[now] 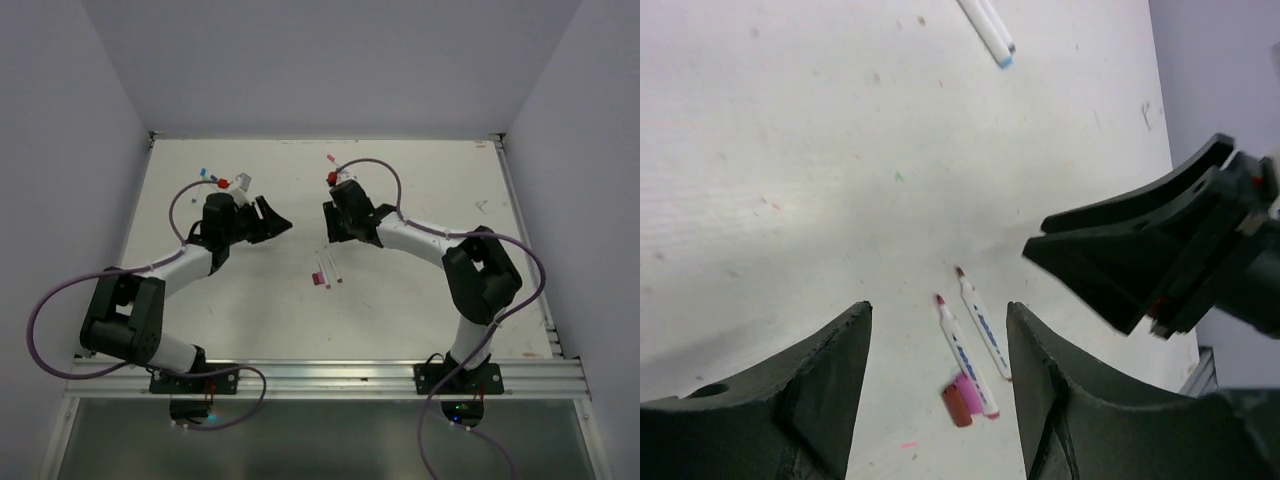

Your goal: Open the pen caps

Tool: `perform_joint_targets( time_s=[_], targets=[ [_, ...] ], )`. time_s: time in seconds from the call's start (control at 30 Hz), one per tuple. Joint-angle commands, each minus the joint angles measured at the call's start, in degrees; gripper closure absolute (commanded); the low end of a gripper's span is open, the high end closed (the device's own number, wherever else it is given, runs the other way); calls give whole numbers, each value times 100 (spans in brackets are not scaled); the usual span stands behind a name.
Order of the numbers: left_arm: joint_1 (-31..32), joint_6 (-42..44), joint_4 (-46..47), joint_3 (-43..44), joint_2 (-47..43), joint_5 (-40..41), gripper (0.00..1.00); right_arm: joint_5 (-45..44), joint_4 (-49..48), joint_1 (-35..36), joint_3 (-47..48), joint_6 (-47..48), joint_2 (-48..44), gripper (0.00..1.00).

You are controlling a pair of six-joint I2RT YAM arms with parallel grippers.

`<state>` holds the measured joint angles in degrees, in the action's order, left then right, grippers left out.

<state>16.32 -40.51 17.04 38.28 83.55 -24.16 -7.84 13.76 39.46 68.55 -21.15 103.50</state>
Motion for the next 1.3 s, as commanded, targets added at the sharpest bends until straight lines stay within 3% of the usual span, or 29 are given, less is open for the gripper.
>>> perform_joint_targets(
  time_s=[0.0, 0.23, 0.53, 0.9, 1.27],
  targets=[
    [-357, 272, -315, 416, -41, -27, 41, 97, 144, -604, 991, 488, 266, 58],
    [-629, -62, 307, 584, 249, 175, 40, 168, 944, -1370, 3739, 1384, 1821, 58],
    [-1034, -342, 1168, 558, 768, -62, 39, 563, 1393, -1907, 5869, 2343, 3430, 59],
    [-1174, -493, 1653, 496, 988, -326, 39, 1091, 1041, -1986, 6635, 2695, 4266, 62],
    [-1262, -572, 1812, 347, 944, -475, 39, 1144, 1023, -1978, 6601, 2721, 4459, 64]
  ],
)
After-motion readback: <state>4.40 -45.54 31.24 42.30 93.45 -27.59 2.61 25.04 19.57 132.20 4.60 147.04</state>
